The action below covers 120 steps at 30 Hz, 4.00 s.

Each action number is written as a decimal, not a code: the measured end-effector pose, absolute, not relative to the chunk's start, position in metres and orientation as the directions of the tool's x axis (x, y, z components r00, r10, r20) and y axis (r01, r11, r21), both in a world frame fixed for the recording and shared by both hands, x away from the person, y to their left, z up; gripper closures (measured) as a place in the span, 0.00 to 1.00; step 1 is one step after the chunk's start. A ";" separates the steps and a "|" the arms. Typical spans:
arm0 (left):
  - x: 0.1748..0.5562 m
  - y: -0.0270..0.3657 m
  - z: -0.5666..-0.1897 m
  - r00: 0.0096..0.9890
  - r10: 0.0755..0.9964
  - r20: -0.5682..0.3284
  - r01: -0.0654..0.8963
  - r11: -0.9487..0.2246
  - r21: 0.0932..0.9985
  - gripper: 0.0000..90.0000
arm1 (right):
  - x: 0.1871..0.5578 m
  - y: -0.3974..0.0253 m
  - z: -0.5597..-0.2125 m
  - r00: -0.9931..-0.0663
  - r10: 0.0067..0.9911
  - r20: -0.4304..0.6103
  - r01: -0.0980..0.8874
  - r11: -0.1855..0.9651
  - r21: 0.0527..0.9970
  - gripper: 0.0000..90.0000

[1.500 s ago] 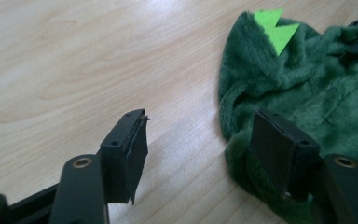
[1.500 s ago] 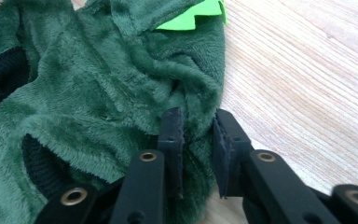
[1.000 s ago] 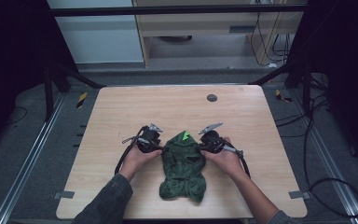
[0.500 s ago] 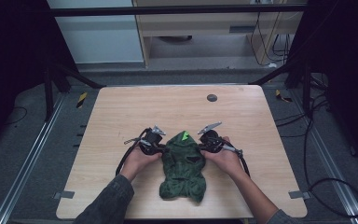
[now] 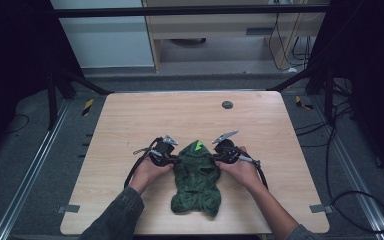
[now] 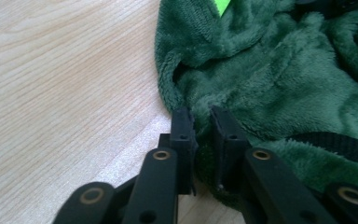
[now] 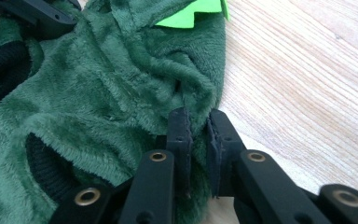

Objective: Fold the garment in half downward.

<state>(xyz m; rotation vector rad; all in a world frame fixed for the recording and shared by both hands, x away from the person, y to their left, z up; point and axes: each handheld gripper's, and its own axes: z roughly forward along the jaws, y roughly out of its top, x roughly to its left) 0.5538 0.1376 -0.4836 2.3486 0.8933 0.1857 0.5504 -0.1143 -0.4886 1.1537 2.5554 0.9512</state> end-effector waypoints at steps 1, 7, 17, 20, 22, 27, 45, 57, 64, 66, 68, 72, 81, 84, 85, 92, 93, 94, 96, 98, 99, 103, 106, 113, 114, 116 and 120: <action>0.554 0.137 -0.483 0.763 0.641 -0.084 0.557 -0.587 0.588 0.91 | 0.551 -0.114 -0.489 -0.684 0.723 0.096 0.610 0.494 0.620 0.92; 0.555 0.140 -0.479 0.759 0.646 -0.086 0.560 -0.579 0.593 0.92 | 0.552 -0.112 -0.480 -0.704 0.707 0.072 0.586 0.519 0.622 0.95; 0.562 0.143 -0.447 0.748 0.663 -0.042 0.534 -0.562 0.632 0.92 | 0.561 -0.113 -0.441 -0.710 0.704 0.032 0.532 0.506 0.680 0.95; 0.563 0.144 -0.442 0.747 0.664 -0.031 0.527 -0.563 0.637 0.92 | 0.563 -0.112 -0.434 -0.706 0.707 0.038 0.532 0.495 0.687 0.95; 0.564 0.145 -0.437 0.744 0.668 -0.016 0.520 -0.563 0.642 0.92 | 0.565 -0.112 -0.431 -0.713 0.701 0.028 0.520 0.501 0.691 0.95; 0.565 0.145 -0.431 0.742 0.671 0.004 0.508 -0.565 0.650 0.92 | 0.567 -0.110 -0.424 -0.714 0.700 0.021 0.511 0.499 0.700 0.95; 0.572 0.145 -0.413 0.726 0.686 0.037 0.486 -0.550 0.680 0.92 | 0.576 -0.108 -0.405 -0.714 0.700 -0.003 0.486 0.499 0.717 0.95; 0.583 0.143 -0.400 0.710 0.702 0.054 0.473 -0.532 0.702 0.92 | 0.588 -0.108 -0.394 -0.696 0.718 -0.013 0.486 0.484 0.728 0.95; 0.572 0.145 -0.404 0.719 0.692 0.065 0.450 -0.534 0.716 0.92 | 0.581 -0.108 -0.396 -0.703 0.710 -0.041 0.461 0.499 0.734 0.94; 0.566 0.145 -0.407 0.724 0.686 0.075 0.440 -0.543 0.715 0.92 | 0.574 -0.108 -0.401 -0.708 0.704 -0.050 0.452 0.506 0.734 0.94; 0.561 0.145 -0.410 0.728 0.680 0.082 0.435 -0.551 0.712 0.92 | 0.569 -0.108 -0.404 -0.713 0.699 -0.053 0.446 0.511 0.735 0.94; 0.550 0.145 -0.415 0.739 0.668 0.088 0.423 -0.561 0.711 0.92 | 0.554 -0.109 -0.411 -0.726 0.685 -0.065 0.429 0.524 0.736 0.94; 0.533 0.152 -0.423 0.732 0.678 0.073 0.425 -0.537 0.729 0.92 | 0.533 -0.106 -0.415 -0.749 0.659 -0.068 0.400 0.531 0.747 0.94; 0.528 0.153 -0.423 0.731 0.679 0.072 0.421 -0.531 0.736 0.92 | 0.525 -0.106 -0.416 -0.756 0.650 -0.075 0.383 0.533 0.754 0.94; 0.526 0.154 -0.423 0.733 0.677 0.072 0.418 -0.531 0.737 0.92 | 0.523 -0.106 -0.415 -0.759 0.647 -0.077 0.380 0.536 0.754 0.94; 0.520 0.152 -0.428 0.743 0.666 0.067 0.418 -0.540 0.731 0.91 | 0.510 -0.109 -0.422 -0.766 0.639 -0.072 0.377 0.536 0.756 0.94; 0.521 0.151 -0.428 0.743 0.666 0.064 0.418 -0.537 0.732 0.91 | 0.510 -0.109 -0.422 -0.766 0.639 -0.072 0.377 0.536 0.756 0.94; 0.522 0.151 -0.428 0.743 0.666 0.067 0.417 -0.539 0.732 0.91 | 0.510 -0.110 -0.423 -0.766 0.639 -0.072 0.377 0.537 0.755 0.94; 0.526 0.149 -0.426 0.744 0.665 0.068 0.417 -0.541 0.731 0.91 | 0.509 -0.111 -0.424 -0.764 0.641 -0.077 0.377 0.540 0.753 0.93; 0.531 0.147 -0.424 0.740 0.669 0.072 0.415 -0.537 0.734 0.91 | 0.509 -0.113 -0.422 -0.761 0.645 -0.076 0.378 0.535 0.756 0.93; 0.534 0.146 -0.422 0.739 0.670 0.072 0.413 -0.535 0.737 0.91 | 0.509 -0.113 -0.422 -0.760 0.646 -0.077 0.378 0.535 0.756 0.93; 0.535 0.141 -0.419 0.744 0.663 0.078 0.403 -0.539 0.740 0.91 | 0.508 -0.117 -0.420 -0.757 0.649 -0.076 0.379 0.531 0.758 0.93; 0.529 0.141 -0.421 0.749 0.658 0.080 0.397 -0.542 0.741 0.91 | 0.506 -0.119 -0.420 -0.757 0.649 -0.075 0.380 0.532 0.757 0.93; 0.508 0.147 -0.435 0.756 0.648 0.089 0.388 -0.554 0.737 0.90 | 0.498 -0.120 -0.426 -0.766 0.640 -0.070 0.379 0.536 0.755 0.92; 0.506 0.147 -0.438 0.758 0.647 0.085 0.389 -0.552 0.737 0.90 | 0.496 -0.120 -0.428 -0.768 0.636 -0.072 0.375 0.538 0.755 0.92; 0.500 0.148 -0.444 0.752 0.654 0.078 0.386 -0.534 0.752 0.89 | 0.493 -0.118 -0.431 -0.772 0.631 -0.076 0.373 0.547 0.749 0.92; 0.494 0.150 -0.452 0.751 0.657 0.069 0.391 -0.526 0.755 0.89 | 0.488 -0.115 -0.437 -0.779 0.620 -0.093 0.366 0.571 0.735 0.91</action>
